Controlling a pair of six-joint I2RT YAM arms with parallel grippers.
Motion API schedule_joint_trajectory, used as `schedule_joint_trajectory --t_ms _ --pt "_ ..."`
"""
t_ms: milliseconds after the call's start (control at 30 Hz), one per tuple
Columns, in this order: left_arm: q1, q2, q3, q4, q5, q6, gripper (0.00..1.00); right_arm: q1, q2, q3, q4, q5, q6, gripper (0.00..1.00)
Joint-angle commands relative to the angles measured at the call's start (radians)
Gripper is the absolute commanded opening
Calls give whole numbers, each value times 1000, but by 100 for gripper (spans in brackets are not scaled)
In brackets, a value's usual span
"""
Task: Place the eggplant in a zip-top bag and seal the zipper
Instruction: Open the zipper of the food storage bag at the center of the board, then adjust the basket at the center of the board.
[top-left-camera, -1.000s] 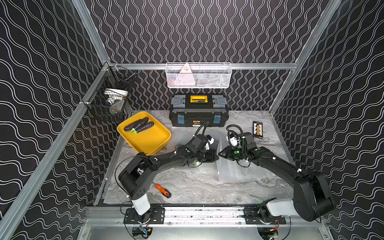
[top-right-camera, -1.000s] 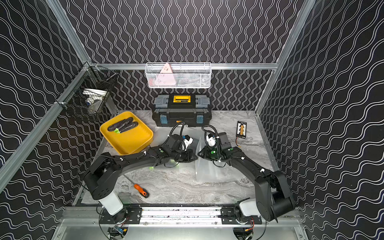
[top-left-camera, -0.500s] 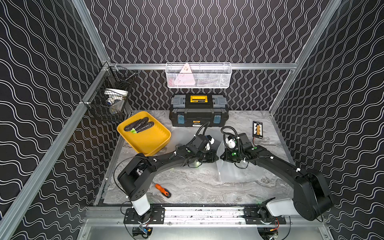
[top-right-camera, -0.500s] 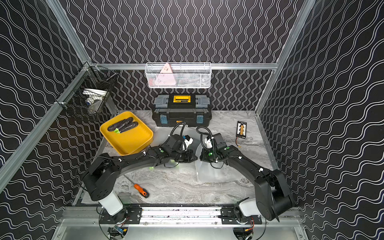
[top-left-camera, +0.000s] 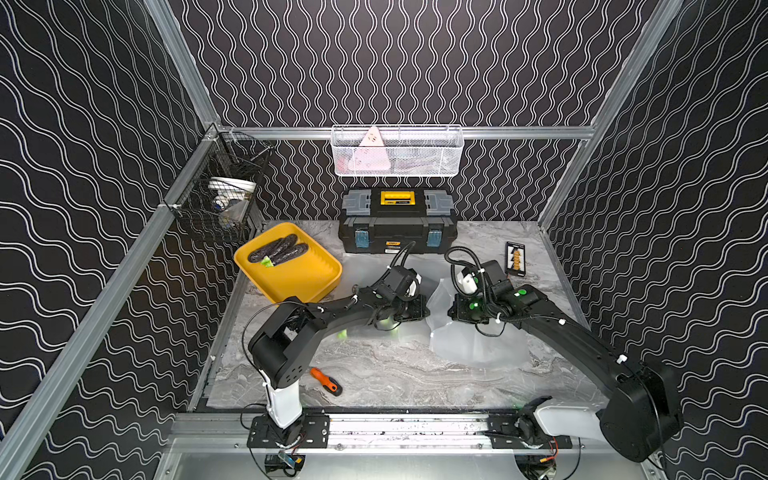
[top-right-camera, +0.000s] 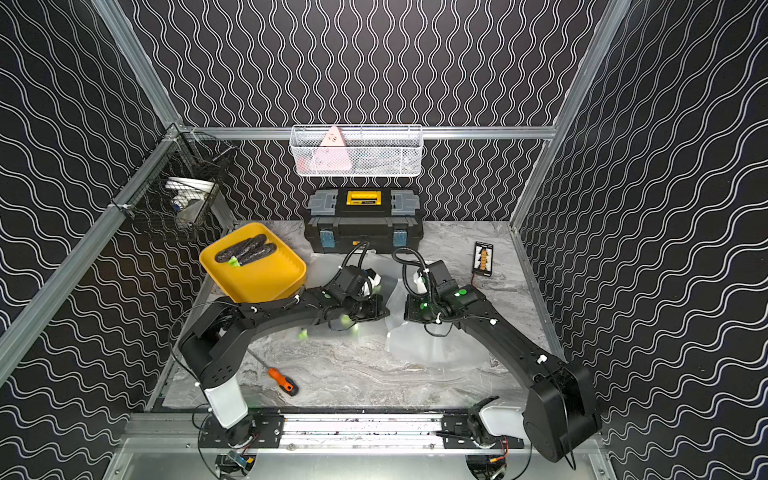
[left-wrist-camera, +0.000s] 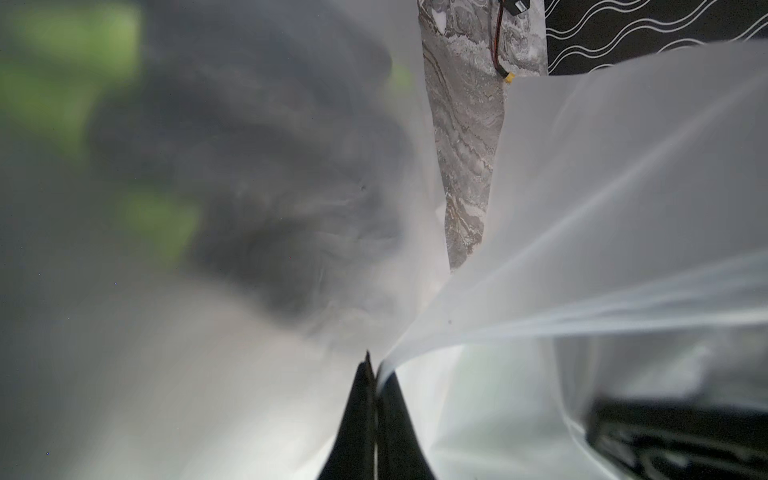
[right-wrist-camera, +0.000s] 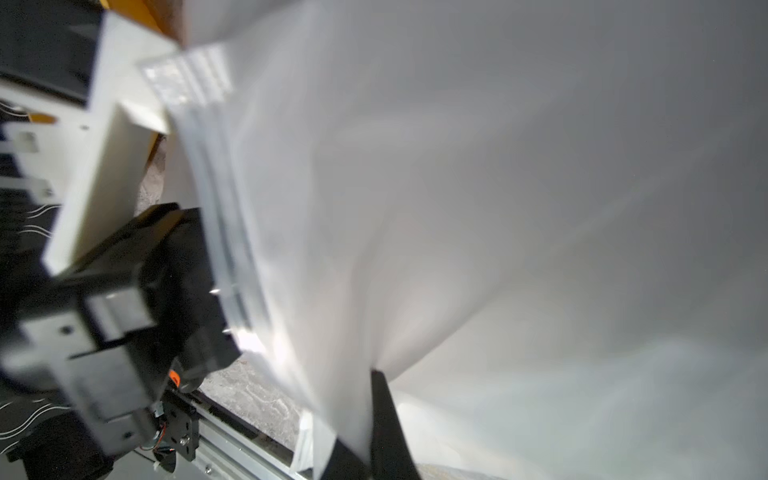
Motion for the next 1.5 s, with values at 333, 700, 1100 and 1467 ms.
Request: schedule_joint_trajectory --t_ms 333,700,1100,1467 --pt "2 -18 -23 -5 -9 7 39 19 146 -46 109 137 102 0" --pt "285 -186 116 -409 -349 242 57 20 171 -23 89 116 85 0" --pt "649 86 408 -536 -749 339 81 40 154 -23 152 38 90 0" --pt "729 385 686 -454 -861 602 99 63 159 -36 251 -50 115 0"
